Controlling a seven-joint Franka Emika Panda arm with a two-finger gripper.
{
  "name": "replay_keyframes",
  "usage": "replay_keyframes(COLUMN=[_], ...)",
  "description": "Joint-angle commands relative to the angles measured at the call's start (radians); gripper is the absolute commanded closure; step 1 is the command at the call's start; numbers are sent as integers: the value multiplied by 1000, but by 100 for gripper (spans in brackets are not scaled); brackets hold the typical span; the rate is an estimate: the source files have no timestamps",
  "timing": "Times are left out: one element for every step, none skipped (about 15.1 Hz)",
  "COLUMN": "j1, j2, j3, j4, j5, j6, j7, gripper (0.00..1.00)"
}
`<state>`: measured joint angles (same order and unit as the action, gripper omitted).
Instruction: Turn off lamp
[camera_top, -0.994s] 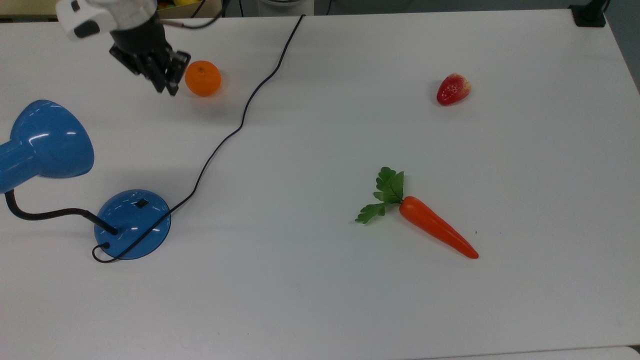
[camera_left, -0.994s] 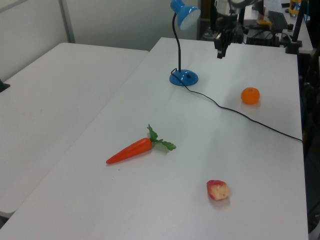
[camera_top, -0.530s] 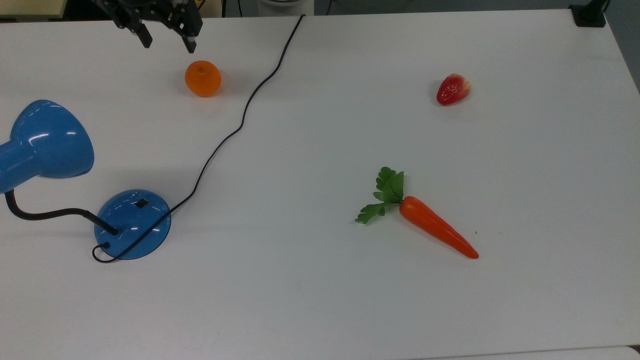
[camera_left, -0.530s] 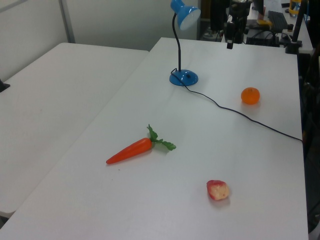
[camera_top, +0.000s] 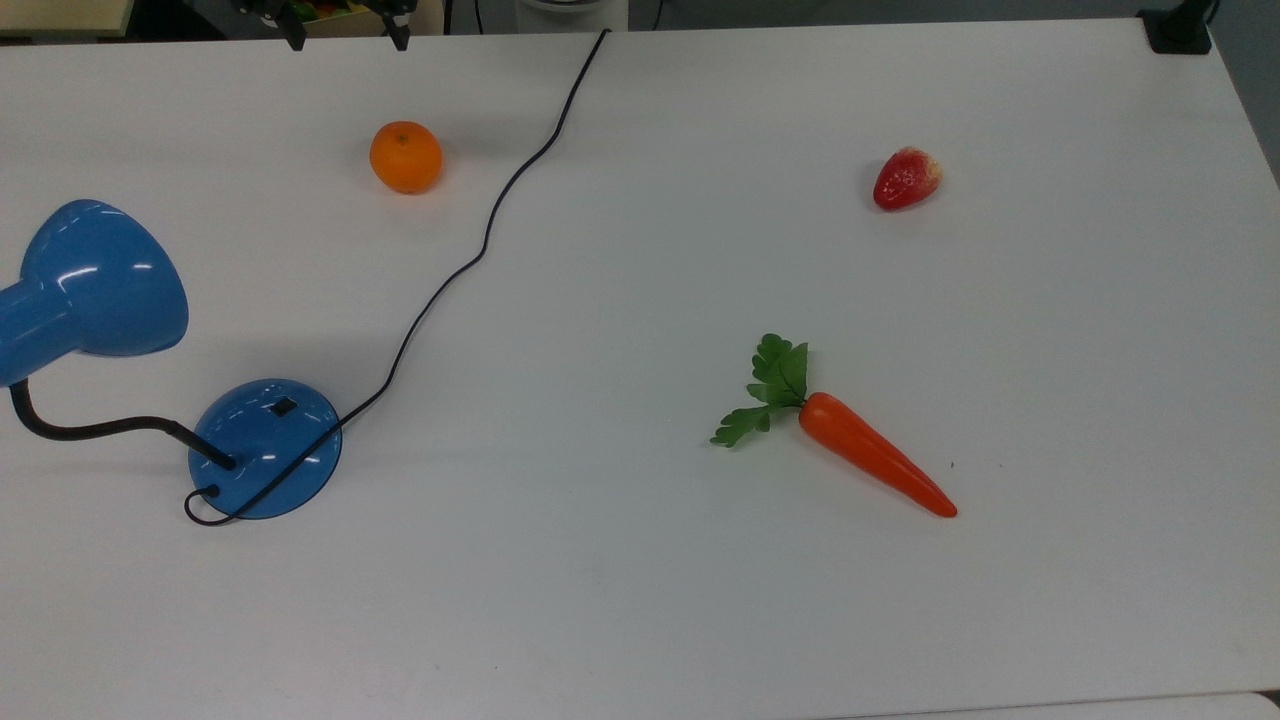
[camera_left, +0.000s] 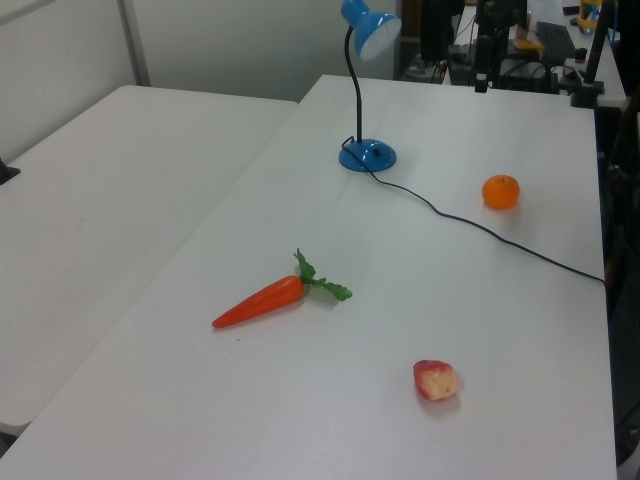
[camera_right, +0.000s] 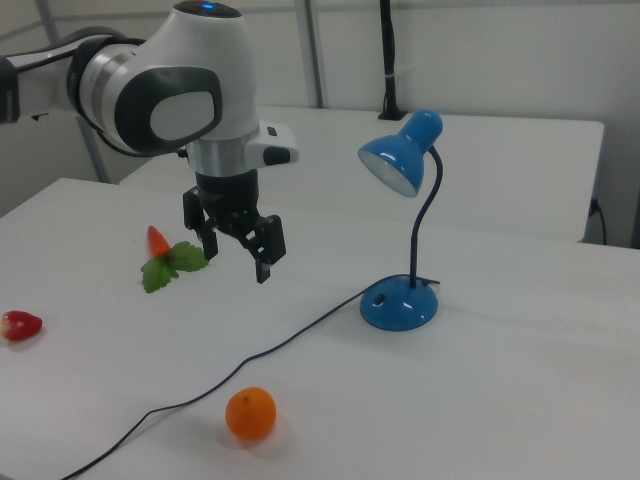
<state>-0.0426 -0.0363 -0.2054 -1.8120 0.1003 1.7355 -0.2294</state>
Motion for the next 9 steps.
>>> replay_keyframes(j1=[-6,-8,-14,-16,-17,-19,-20,-20,-22], j2=[-8,8,30,44,47,47,45,45,45], j3=[3,-2,-2,-3,-5,-5,-5,-5,-5], j4=[8,40,72,94,100,100,99,99,99], j5=[-21,-21,-21,-19,-21,-19,-19,-19,-19], j6=[-11,-11,-13,-13,-13,-13,-19,-25,-27], j7=[-19,-13,-10,-8,-7,-7,-7,-7,-7], gripper=[0,0,0,0,0,0,0,0,0])
